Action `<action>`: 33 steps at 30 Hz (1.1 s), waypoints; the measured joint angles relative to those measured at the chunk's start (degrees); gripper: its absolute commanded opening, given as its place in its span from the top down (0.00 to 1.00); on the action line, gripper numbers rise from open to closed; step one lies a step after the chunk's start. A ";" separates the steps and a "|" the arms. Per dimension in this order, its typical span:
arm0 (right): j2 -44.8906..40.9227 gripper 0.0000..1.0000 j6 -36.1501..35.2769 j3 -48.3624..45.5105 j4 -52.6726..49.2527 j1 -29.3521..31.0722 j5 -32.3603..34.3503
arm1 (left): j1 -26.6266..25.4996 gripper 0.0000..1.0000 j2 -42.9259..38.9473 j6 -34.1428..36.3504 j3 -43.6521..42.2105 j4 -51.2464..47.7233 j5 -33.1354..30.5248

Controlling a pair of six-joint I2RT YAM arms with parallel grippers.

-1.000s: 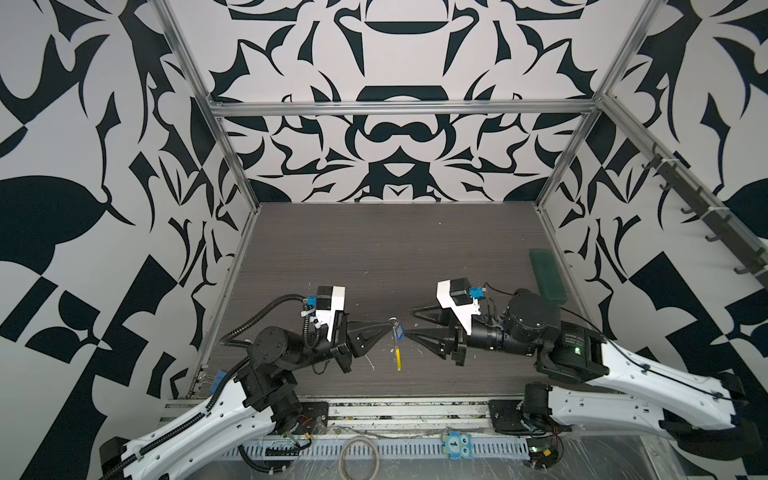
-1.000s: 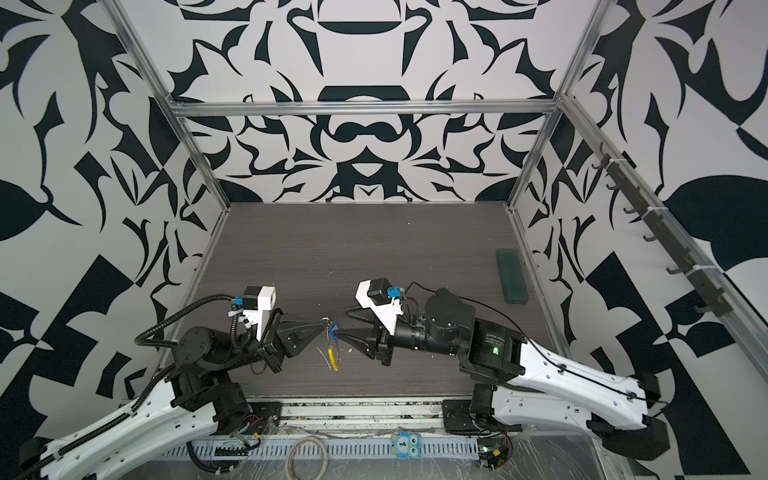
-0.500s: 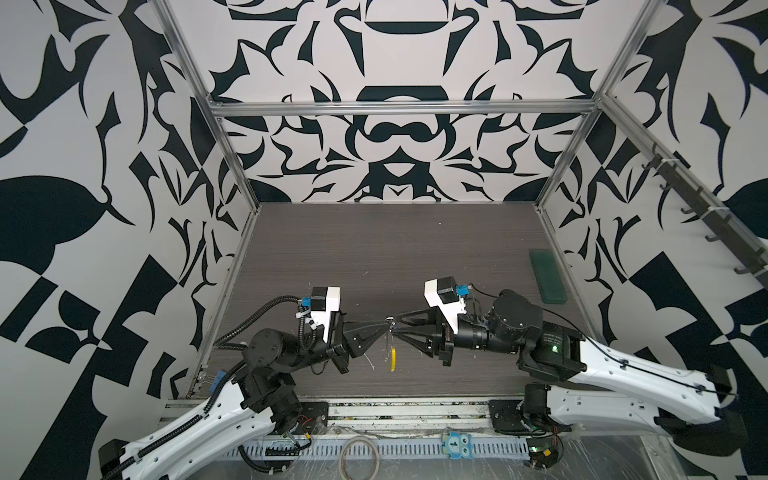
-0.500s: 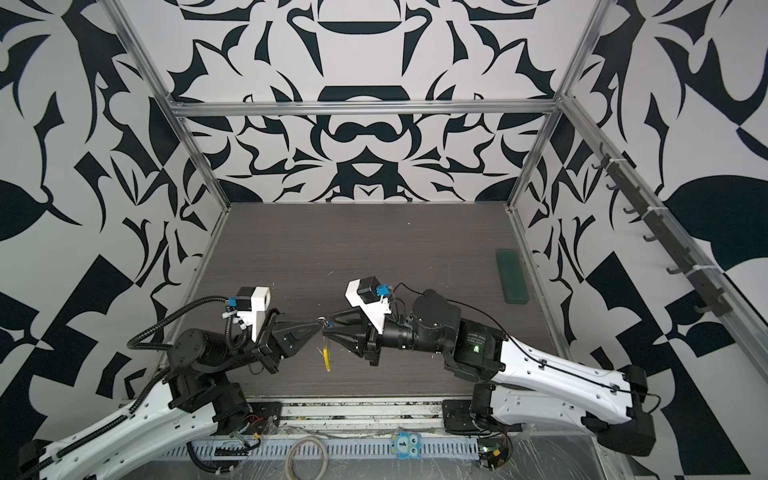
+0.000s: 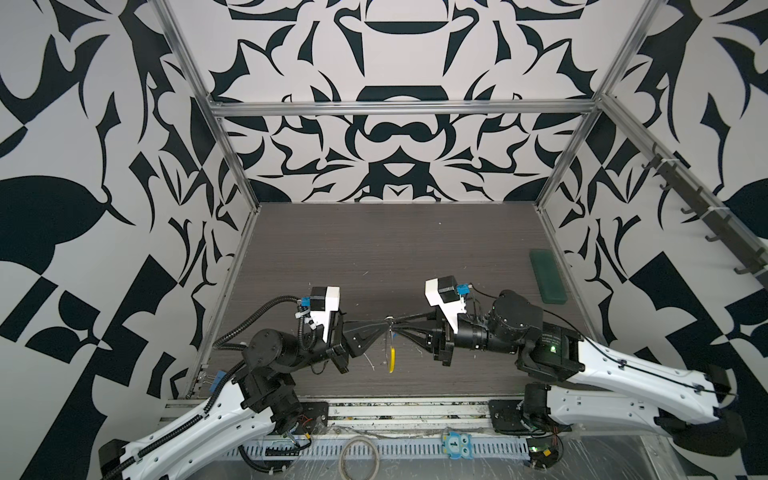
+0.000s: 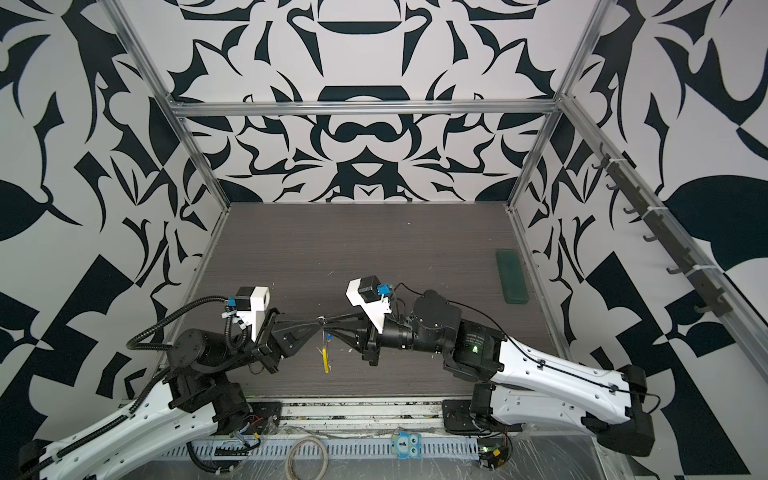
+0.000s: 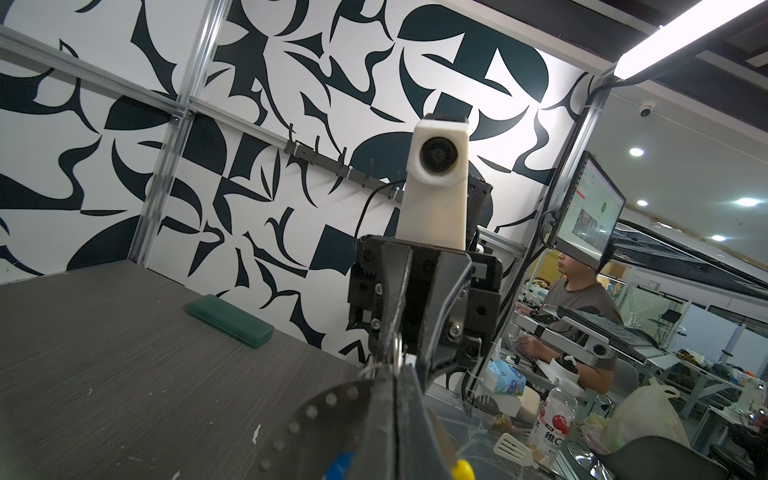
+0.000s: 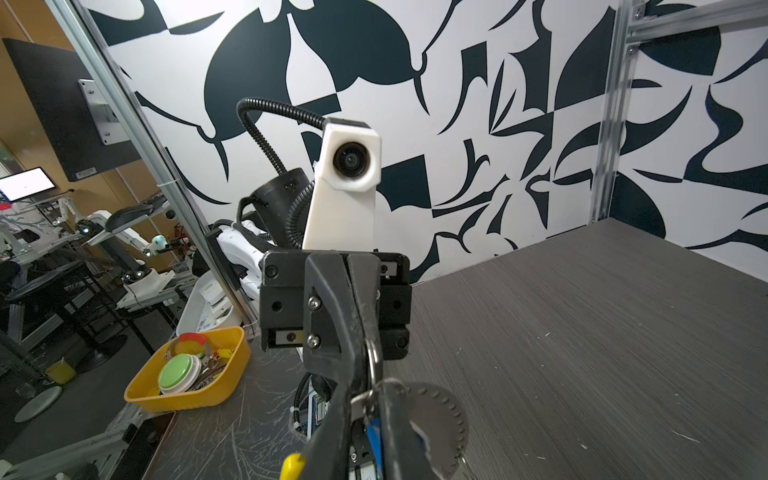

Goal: Remove the keys from the keyring

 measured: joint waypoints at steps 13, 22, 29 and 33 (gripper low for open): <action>0.00 1.00 1.07 0.00 0.46 -0.02 -0.31 | 0.00 1.00 0.46 -0.07 0.00 0.90 -0.02; -0.20 1.00 0.46 1.46 -6.78 -0.13 -1.22 | 0.00 0.68 -1.05 -0.81 0.17 -3.89 -0.52; -0.26 1.00 -2.62 8.15 -19.12 -0.70 -3.78 | 0.00 0.73 -2.40 0.68 7.48 -18.27 0.92; 0.00 1.00 -4.79 11.54 -25.70 -1.53 -5.90 | 0.00 0.75 -0.15 2.64 13.62 -26.43 3.23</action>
